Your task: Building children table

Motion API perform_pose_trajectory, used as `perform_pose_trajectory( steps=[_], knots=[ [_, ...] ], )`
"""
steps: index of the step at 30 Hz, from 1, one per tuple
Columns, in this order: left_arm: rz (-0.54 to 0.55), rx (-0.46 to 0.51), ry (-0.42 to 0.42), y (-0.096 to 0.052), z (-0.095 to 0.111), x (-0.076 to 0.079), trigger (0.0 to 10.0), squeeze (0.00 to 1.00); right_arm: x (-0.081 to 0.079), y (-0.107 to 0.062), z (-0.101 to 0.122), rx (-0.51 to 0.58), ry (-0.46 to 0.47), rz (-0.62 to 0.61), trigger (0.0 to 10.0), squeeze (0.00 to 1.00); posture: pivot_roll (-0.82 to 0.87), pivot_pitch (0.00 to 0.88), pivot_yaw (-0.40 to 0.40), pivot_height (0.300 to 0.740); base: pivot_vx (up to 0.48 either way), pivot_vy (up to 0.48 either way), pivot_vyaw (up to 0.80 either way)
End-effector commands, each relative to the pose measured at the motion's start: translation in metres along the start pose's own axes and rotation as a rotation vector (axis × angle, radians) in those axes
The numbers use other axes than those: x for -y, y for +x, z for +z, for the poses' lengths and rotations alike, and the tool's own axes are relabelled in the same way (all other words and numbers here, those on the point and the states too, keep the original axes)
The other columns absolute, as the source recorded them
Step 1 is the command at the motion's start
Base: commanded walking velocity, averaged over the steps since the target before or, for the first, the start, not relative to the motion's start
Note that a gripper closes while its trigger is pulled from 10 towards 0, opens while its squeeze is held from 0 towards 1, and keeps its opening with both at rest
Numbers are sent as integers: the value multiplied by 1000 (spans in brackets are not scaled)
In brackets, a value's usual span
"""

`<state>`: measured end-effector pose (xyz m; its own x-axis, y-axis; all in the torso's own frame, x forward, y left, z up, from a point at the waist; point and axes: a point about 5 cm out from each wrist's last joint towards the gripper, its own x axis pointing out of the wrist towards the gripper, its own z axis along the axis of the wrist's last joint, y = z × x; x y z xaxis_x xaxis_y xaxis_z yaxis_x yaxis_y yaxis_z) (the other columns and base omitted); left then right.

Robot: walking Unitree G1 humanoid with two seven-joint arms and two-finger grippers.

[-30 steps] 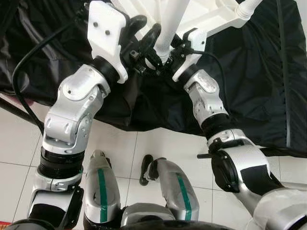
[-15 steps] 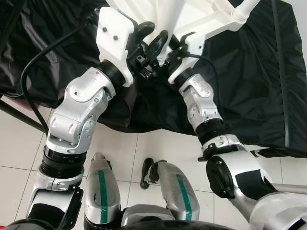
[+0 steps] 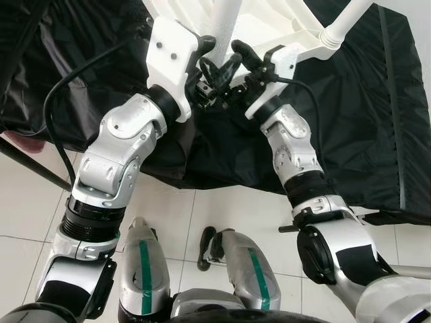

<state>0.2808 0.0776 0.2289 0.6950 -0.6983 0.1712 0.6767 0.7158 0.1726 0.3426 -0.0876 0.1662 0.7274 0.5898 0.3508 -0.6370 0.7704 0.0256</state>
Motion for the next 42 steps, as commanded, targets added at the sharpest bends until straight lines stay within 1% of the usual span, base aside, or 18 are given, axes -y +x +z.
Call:
perform_pose_trajectory(
  steps=[1, 5, 7, 8, 9, 10, 13, 14, 15, 16, 22, 25, 29, 32, 33, 35, 38, 42],
  knots=[
    [-105, 21, 22, 2, 7, 9, 10000, 1000, 12, -10, 3, 7, 7, -57, 10000, 0, 134, 58, -136, 740, 0, 0, 0],
    [-105, 23, 27, 2, 7, 10, 10000, 1000, 15, -13, 4, 9, 12, -67, 10000, 0, 136, 59, -136, 740, 0, 0, 0],
    [-90, 18, 38, 4, 7, 9, 10000, 1000, 18, -21, 6, 0, 18, -68, 10000, 0, 136, 64, -134, 740, 0, 0, 0],
    [-90, 18, 38, 4, 7, 9, 10000, 1000, 18, -21, 6, 0, 18, -68, 10000, 0, 136, 64, -134, 740, 0, 0, 0],
    [-78, 13, 38, 6, 6, 9, 10000, 1000, 18, -30, 7, -15, 29, -50, 10000, 0, 136, 67, -130, 740, 0, 0, 0],
    [-77, 13, 38, 7, 6, 9, 10000, 1000, 17, -32, 7, -19, 33, -43, 10000, 0, 134, 67, -129, 740, 0, 0, 0],
    [-77, 12, 37, 7, 5, 10, 10000, 1000, 17, -34, 7, -21, 36, -39, 10000, 0, 134, 67, -129, 740, 0, 0, 0],
    [-58, 0, 39, 11, 3, 10, 10000, 1000, 17, -40, 9, -43, 37, -8, 10000, 0, 129, 70, -125, 740, 0, 0, 0],
    [-58, 0, 39, 11, 3, 10, 10000, 1000, 17, -40, 9, -43, 37, -8, 10000, 0, 129, 70, -125, 740, 0, 0, 0],
    [-41, -12, 43, 13, 1, 10, 10000, 1000, 17, -46, 10, -57, 42, 12, 10000, 0, 122, 77, -122, 740, 0, 0, 0],
    [1, -34, 58, 18, -2, 7, 10000, 1000, 18, -56, 14, -86, 50, 50, 10000, 0, 112, 82, -117, 740, 0, 0, 0],
    [50, -62, 57, 24, -7, 3, 10000, 1000, 20, -64, 21, -111, 63, 92, 10000, 0, 91, 93, -111, 740, 0, 0, 0],
    [66, -70, 56, 27, -9, 1, 10000, 1000, 21, -67, 24, -113, 77, 103, 10000, 0, 86, 96, -107, 740, 0, 0, 0],
    [92, -82, 45, 30, -10, 0, 10000, 1000, 26, -77, 33, -125, 97, 112, 10000, 0, 81, 105, -102, 740, 0, 0, 0],
    [92, -82, 45, 30, -10, 0, 10000, 1000, 26, -77, 33, -125, 97, 112, 10000, 0, 81, 105, -102, 740, 0, 0, 0],
    [85, -92, 42, 29, -11, 1, 10000, 1000, 31, -83, 35, -147, 103, 113, 10000, 0, 80, 106, -99, 740, 0, 0, 0],
    [82, -95, 46, 28, -11, 1, 10000, 1000, 31, -85, 36, -155, 105, 116, 10000, 0, 80, 106, -99, 740, 0, 0, 0],
    [45, -112, 74, 21, -11, 2, 10000, 1000, 36, -88, 38, -180, 97, 122, 10000, 0, 84, 103, -100, 740, 0, 0, 0]
  ],
)
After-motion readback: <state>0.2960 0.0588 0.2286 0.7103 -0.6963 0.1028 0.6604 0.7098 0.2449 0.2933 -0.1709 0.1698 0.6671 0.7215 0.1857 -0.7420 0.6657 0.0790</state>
